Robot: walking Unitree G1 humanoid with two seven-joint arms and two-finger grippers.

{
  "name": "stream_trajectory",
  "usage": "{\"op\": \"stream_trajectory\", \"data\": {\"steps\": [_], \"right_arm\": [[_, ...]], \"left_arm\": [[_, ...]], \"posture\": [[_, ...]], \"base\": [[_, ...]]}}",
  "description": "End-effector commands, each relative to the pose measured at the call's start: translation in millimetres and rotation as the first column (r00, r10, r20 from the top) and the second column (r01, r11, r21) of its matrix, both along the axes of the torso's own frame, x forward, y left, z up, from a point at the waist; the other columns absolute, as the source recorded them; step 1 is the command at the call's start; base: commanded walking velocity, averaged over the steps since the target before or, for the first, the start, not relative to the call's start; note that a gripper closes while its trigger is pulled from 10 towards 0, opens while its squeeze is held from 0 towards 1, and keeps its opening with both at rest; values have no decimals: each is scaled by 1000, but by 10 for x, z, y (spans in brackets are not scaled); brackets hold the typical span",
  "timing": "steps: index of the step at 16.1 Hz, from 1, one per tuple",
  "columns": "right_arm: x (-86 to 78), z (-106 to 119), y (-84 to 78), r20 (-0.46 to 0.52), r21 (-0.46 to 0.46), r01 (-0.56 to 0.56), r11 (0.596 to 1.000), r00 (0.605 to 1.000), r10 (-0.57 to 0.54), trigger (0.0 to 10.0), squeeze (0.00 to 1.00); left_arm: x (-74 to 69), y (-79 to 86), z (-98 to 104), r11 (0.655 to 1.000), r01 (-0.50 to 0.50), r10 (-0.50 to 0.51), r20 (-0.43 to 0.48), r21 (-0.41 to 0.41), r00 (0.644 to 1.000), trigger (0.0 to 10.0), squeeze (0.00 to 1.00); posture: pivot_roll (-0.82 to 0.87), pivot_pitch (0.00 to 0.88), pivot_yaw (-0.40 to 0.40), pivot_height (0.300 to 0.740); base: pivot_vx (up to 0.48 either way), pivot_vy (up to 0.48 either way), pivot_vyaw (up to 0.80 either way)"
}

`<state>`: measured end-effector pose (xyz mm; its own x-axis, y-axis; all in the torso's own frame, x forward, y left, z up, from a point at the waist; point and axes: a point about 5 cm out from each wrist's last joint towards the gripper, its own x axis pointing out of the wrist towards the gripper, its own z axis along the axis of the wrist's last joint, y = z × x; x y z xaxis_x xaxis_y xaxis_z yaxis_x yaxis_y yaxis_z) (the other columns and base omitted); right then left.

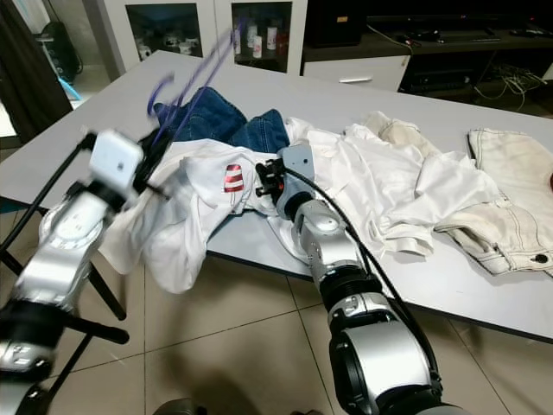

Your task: Hang hanger

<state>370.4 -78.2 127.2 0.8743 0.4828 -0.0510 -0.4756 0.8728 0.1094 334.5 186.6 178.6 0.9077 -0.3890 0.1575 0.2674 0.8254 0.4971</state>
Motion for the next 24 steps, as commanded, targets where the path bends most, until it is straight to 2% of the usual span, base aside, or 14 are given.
{"op": "stream_trajectory", "data": {"steps": [1,3,7,11,12,13,15,20,21,23,24], "right_arm": [[-5,6,-5,-12,35,-18,999,1000,18,10000,1000],[-7,16,1,-11,70,-35,997,999,36,10000,1000],[21,118,46,2,153,-66,986,998,66,10000,1000],[20,41,31,-44,123,-50,991,997,56,10000,1000],[18,21,20,-46,100,-39,994,998,43,10000,788],[16,-1,2,-40,64,-19,998,999,22,10000,0],[18,-28,-7,-46,26,2,1000,999,-1,10000,0],[-87,-199,201,-131,2,-119,993,984,118,10000,0],[-106,-224,248,-142,-3,-135,991,981,133,7608,0],[-116,-253,293,-167,-4,-122,993,979,119,0,0],[-111,-253,292,-166,-3,-110,994,980,108,0,0]], "left_arm": [[-32,77,18,999,-24,24,3,25,1000,10000,0],[-71,147,2,998,-55,55,5,20,998,10000,0],[-108,143,11,997,-71,71,23,11,997,10000,0],[-120,135,34,997,-70,70,31,14,997,10000,0],[-121,129,34,998,-67,66,30,20,997,10000,0],[-126,118,30,998,-60,59,30,32,998,10000,0],[-126,98,24,998,-55,54,29,40,998,10000,0],[-115,72,39,998,-49,48,35,39,998,10000,0],[-115,70,43,998,-50,48,36,38,998,10000,0],[-116,69,45,998,-52,50,38,37,998,10000,0],[-116,68,45,998,-52,50,39,36,998,10000,0]], "posture": [[189,0,-43,740],[200,0,-48,740],[221,0,-60,740],[227,0,-59,740],[227,0,-59,740],[227,0,-59,740],[226,0,-58,740],[232,0,-58,740],[232,0,-58,740],[232,0,-58,740],[232,0,-58,740]], "base": [[0,0,0],[0,0,0],[0,0,0],[0,0,0],[0,0,0],[0,0,0],[0,0,0],[0,0,0],[0,0,0],[0,0,0],[0,0,0]]}}
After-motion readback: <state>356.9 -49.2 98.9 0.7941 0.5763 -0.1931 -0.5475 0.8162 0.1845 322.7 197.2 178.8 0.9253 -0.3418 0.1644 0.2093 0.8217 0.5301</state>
